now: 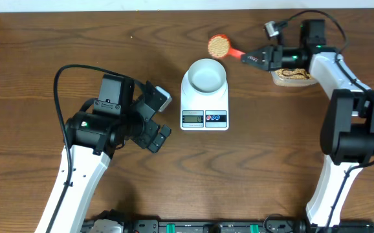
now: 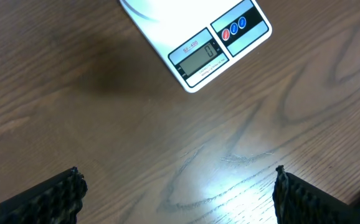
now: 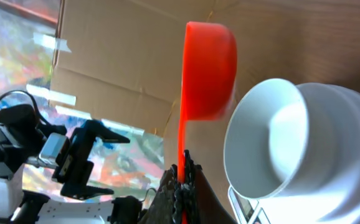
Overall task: Scoop item into bowl and weigh 50g on scale
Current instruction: 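Carry the filled scoop with the right gripper over the white bowl, then tilt the scoop with the right gripper to pour soybeans into the bowl, then hold the scoop over the bowl and shake out remaining soybeans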
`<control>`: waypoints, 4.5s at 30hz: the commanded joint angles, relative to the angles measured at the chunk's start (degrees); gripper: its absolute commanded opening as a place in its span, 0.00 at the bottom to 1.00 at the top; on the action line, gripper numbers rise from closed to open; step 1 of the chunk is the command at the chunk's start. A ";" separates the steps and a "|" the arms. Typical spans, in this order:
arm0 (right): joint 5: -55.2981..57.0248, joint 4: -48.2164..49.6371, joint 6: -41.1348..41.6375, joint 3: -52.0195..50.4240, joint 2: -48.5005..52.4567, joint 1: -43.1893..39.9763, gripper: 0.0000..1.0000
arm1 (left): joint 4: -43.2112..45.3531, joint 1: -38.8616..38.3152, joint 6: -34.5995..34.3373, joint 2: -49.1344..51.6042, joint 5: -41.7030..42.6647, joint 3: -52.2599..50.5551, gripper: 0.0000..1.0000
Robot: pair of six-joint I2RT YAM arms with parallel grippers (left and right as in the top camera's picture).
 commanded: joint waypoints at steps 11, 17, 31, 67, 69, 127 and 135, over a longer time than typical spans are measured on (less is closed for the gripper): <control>1.27 0.13 -8.35 0.07 0.17 0.09 0.01 | -0.13 -0.02 0.98 0.26 -0.22 0.13 0.98; 2.78 -0.63 -12.70 0.04 0.17 1.07 0.01 | -0.13 -0.02 0.98 0.26 -0.22 0.13 0.98; 9.42 -12.57 -32.13 0.04 0.17 3.41 0.01 | -0.13 -0.02 0.98 0.26 -0.22 0.13 0.98; 22.10 -10.67 -48.50 0.07 -3.08 5.33 0.01 | -0.13 -0.02 0.98 0.26 -0.22 0.13 0.98; 22.08 -10.67 -48.50 0.07 -3.28 5.33 0.01 | -0.13 -0.02 0.98 0.26 -0.22 0.13 0.98; 40.26 -22.45 -54.45 0.07 -11.85 10.78 0.01 | -0.13 -0.02 0.98 0.26 -0.22 0.13 0.98; 42.69 -22.71 -54.40 0.07 -11.87 11.34 0.01 | -0.15 -0.02 0.98 0.26 -0.22 0.13 0.98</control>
